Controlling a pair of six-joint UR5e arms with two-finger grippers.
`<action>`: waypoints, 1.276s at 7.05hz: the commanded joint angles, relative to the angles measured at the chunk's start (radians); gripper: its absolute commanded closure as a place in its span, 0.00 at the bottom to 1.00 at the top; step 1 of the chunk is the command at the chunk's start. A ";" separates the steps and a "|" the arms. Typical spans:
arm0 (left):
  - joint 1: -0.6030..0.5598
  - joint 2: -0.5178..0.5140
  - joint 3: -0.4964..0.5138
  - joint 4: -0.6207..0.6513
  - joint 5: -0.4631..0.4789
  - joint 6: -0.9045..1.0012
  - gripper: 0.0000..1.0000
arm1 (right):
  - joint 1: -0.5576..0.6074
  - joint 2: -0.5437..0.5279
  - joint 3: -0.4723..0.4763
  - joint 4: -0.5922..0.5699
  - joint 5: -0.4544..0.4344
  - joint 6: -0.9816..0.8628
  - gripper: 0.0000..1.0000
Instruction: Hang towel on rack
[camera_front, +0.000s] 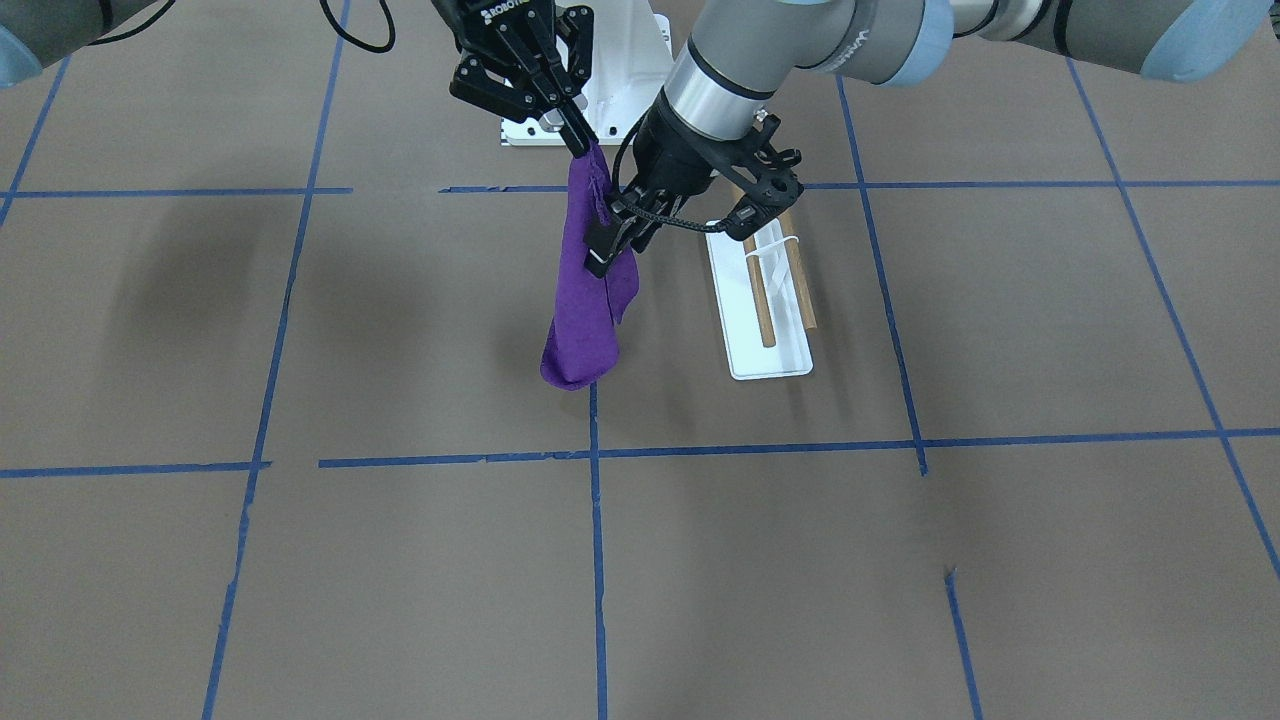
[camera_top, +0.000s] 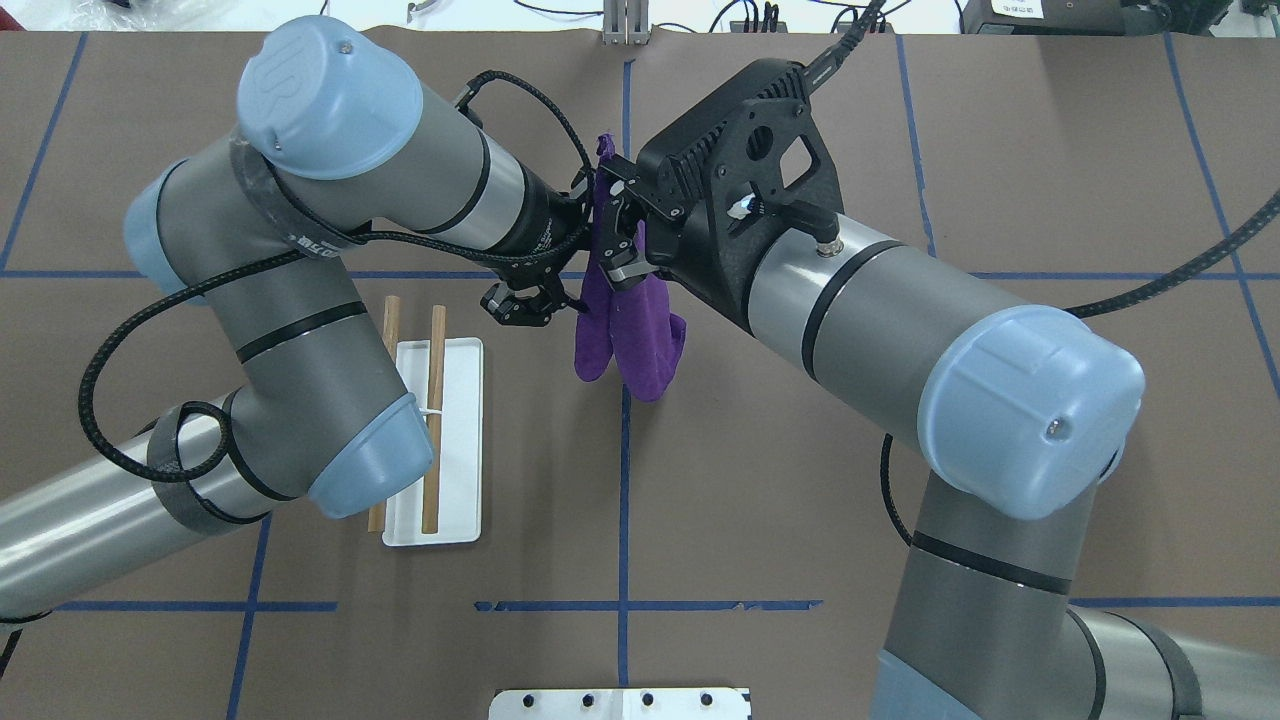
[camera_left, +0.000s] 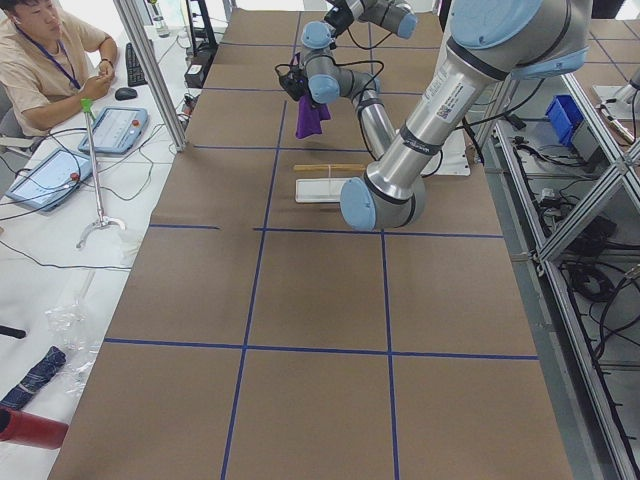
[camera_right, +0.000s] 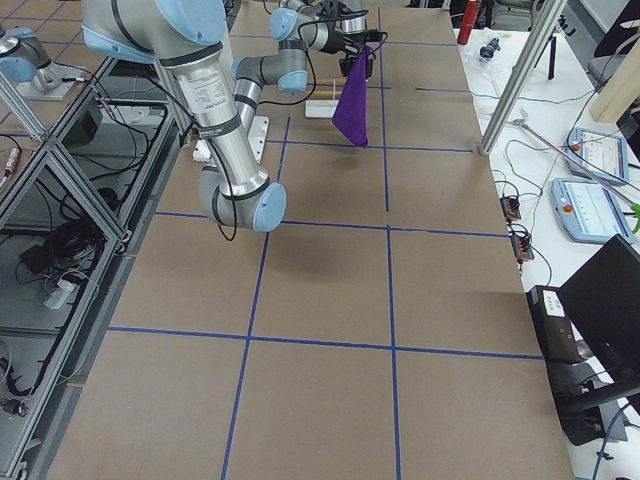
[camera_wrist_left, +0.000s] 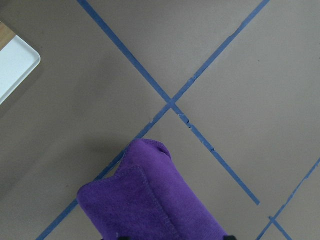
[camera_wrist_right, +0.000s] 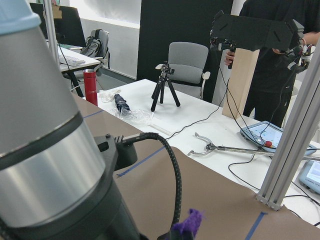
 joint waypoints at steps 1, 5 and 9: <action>0.005 0.003 -0.009 -0.002 0.006 -0.019 1.00 | 0.000 -0.001 0.000 0.000 0.000 0.000 1.00; -0.006 0.009 -0.018 0.000 0.008 -0.010 1.00 | -0.012 -0.019 -0.001 0.000 0.004 0.036 0.40; -0.054 0.136 -0.124 0.000 0.009 0.198 1.00 | 0.012 -0.099 0.002 -0.229 0.127 0.237 0.00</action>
